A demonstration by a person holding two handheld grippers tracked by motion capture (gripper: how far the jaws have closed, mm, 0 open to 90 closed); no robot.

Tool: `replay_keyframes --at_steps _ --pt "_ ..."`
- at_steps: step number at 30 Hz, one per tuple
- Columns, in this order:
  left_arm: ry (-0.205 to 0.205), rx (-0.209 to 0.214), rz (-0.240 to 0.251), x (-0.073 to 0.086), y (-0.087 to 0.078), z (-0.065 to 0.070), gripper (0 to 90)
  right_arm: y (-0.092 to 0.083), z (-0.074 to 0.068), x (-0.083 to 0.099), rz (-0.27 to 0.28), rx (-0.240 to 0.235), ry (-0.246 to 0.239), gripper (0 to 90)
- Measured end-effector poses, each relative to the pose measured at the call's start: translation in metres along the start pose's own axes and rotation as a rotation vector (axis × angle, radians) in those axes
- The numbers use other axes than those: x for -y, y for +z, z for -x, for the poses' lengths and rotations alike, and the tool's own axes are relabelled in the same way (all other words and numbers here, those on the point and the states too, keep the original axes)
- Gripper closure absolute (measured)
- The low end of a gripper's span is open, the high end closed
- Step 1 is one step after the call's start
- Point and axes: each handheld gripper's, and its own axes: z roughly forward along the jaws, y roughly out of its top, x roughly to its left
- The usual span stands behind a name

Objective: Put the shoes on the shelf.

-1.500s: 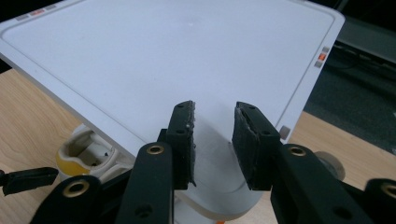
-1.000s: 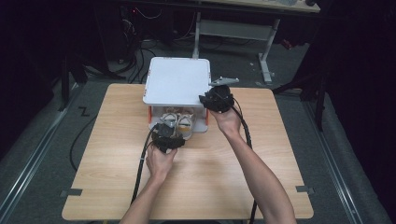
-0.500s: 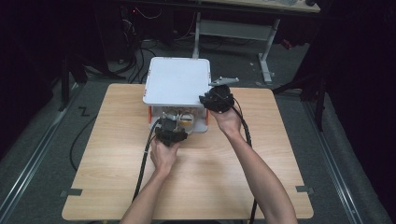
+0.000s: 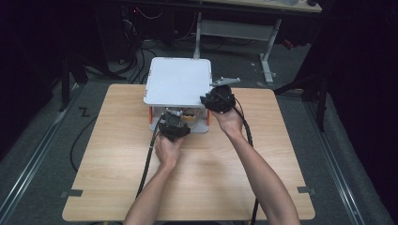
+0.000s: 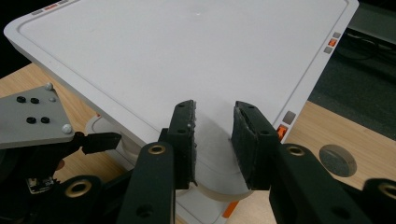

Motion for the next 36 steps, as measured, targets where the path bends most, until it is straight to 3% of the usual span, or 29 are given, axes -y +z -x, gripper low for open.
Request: replay_keyframes --at_steps 2,9,14,16,19,29,36 --pt "0.016 -0.006 -0.007 -0.002 0.001 0.001 32.4 0.0 0.0 0.0 0.0 -0.002 0.001 69.6" --pt "0.004 -0.027 0.024 -0.002 0.006 0.003 32.0 0.001 0.001 0.0 0.001 -0.004 0.0 69.6" --pt "0.017 -0.022 0.013 -0.001 0.007 0.003 30.3 0.0 0.0 0.0 0.0 -0.003 0.001 69.6" --pt "0.0 0.006 0.002 0.002 0.006 0.002 30.5 0.0 0.0 0.0 0.001 -0.002 0.002 69.4" --pt "0.012 0.007 0.003 0.005 0.005 0.002 31.5 0.0 0.001 0.0 0.005 0.01 0.0 63.9" --pt "0.061 0.054 0.068 0.006 -0.024 -0.006 32.4 -0.015 0.009 0.006 0.036 0.001 0.025 57.1" --pt "0.072 0.12 0.115 0.004 -0.051 -0.024 32.7 -0.04 0.017 0.023 0.071 0.0 0.05 56.0"
